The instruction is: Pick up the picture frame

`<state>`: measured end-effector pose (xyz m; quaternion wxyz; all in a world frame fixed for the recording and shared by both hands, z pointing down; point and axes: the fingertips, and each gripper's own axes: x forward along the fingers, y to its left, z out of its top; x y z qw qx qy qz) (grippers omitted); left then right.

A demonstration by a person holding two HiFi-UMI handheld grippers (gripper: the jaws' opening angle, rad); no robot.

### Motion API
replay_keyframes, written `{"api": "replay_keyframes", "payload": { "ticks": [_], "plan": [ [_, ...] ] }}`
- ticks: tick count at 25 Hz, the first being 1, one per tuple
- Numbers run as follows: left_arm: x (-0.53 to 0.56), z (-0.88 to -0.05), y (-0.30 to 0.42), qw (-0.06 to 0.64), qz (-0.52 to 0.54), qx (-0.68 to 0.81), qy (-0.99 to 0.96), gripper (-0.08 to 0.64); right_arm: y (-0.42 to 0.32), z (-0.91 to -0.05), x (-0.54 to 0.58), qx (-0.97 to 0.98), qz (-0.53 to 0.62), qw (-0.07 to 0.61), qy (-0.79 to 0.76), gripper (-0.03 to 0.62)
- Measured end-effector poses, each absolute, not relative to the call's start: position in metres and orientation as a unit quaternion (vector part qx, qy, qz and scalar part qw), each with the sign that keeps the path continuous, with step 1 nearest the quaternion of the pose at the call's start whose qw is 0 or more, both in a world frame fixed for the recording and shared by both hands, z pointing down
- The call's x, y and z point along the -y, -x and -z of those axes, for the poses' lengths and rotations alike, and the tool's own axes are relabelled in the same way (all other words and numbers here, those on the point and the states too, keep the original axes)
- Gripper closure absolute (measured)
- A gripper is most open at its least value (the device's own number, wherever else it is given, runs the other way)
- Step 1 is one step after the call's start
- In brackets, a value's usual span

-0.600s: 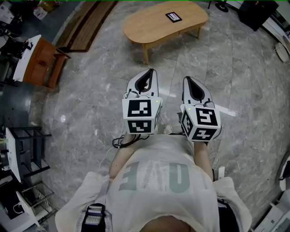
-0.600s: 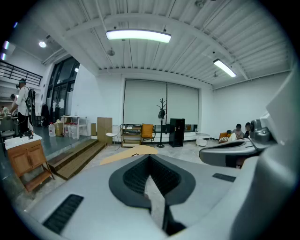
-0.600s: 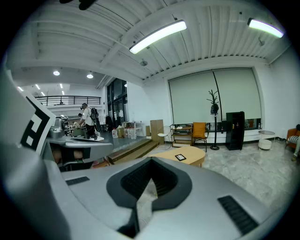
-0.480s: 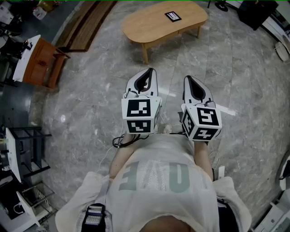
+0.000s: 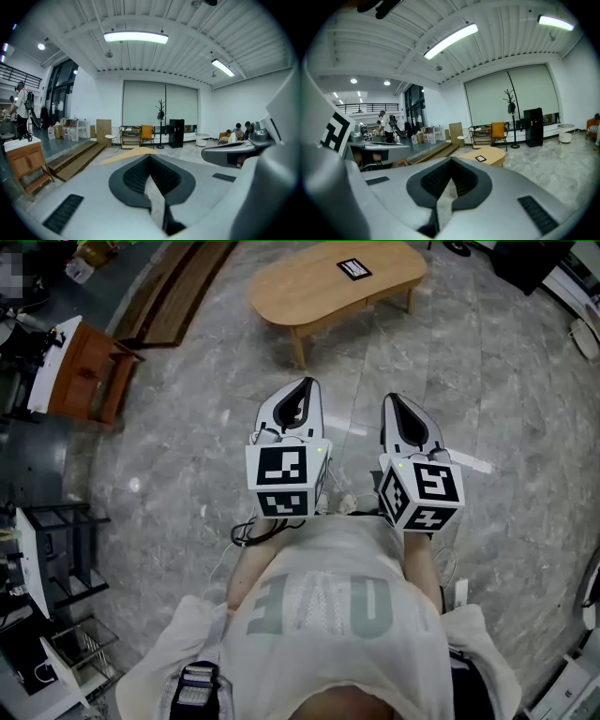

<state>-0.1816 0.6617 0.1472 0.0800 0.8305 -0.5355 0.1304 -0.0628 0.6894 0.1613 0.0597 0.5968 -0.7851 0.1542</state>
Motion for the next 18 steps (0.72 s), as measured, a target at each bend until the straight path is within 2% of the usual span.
{"api": "replay_keyframes", "payload": {
  "ticks": [5,18],
  "plan": [
    [-0.654,-0.147,0.181,0.086,-0.125,0.545,-0.825,0.551,0.047,-0.161,-0.687,0.783,-0.159,0.049,-0.599,0.586],
    [-0.607,-0.17,0.166,0.099,-0.113,0.566,-0.81,0.551,0.0,-0.199,-0.664,0.779,-0.158,0.08,-0.602,0.586]
  ]
}}
